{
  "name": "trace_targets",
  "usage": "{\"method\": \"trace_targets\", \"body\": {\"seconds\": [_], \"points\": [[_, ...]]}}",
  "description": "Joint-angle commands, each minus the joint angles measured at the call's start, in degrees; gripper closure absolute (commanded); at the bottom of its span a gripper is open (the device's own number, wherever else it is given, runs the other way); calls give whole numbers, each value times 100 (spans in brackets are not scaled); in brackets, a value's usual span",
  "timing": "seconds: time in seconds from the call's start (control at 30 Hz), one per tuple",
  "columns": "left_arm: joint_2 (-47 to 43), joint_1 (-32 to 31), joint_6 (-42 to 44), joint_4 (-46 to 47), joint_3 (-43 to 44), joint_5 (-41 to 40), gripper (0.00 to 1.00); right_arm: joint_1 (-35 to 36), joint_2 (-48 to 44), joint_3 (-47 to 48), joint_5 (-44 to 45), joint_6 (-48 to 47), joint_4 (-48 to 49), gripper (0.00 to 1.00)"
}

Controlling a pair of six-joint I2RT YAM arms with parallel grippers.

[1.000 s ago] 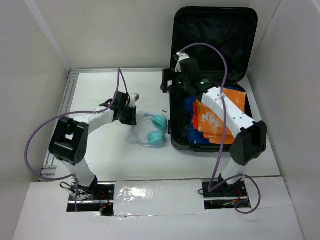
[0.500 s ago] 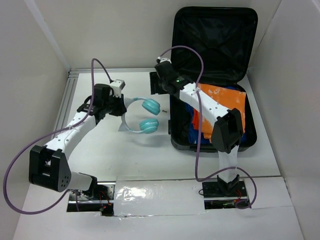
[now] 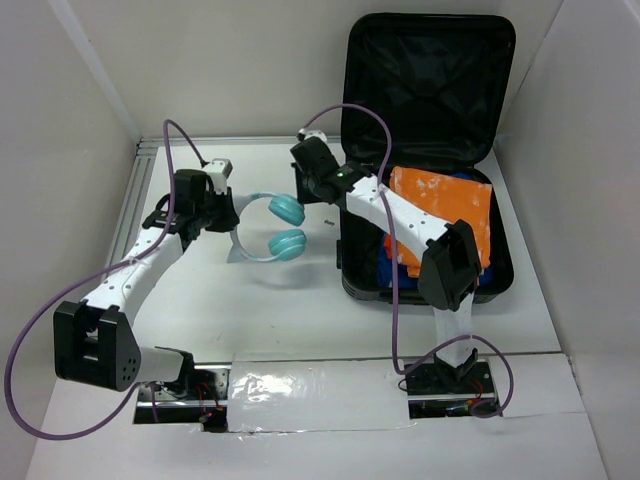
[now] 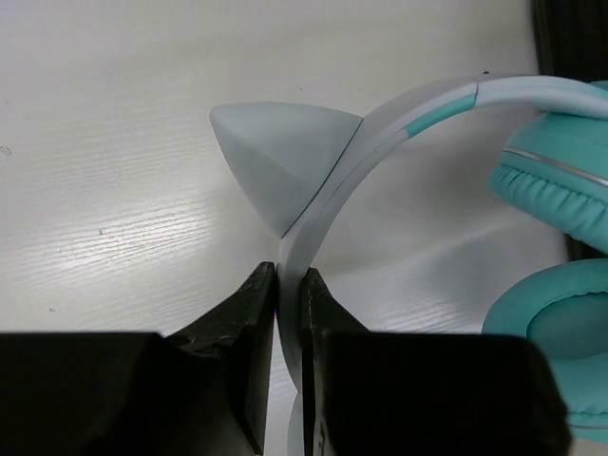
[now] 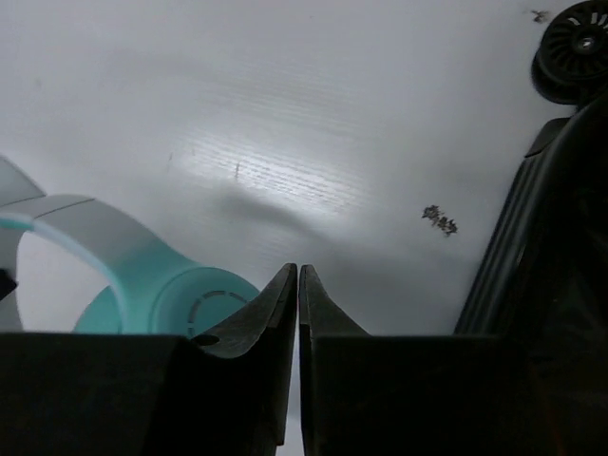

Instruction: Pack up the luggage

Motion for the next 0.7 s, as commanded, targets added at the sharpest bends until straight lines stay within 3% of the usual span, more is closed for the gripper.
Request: {"method": "trace_targets", "body": {"seconds": [0.0, 0.23, 0.4, 0.67], "points": [[-231, -8, -286, 339, 166, 355, 100, 213, -129, 48, 114, 136, 60, 89], [-284, -113, -470, 444, 166, 416, 100, 380, -23, 171, -396, -40, 279, 92], [-161, -324, -936, 295, 404, -119, 100, 434, 30, 171, -695, 231, 280, 93], [-521, -518, -2851, 532, -35, -823, 100, 486, 311, 347, -625, 971, -89, 99]]}}
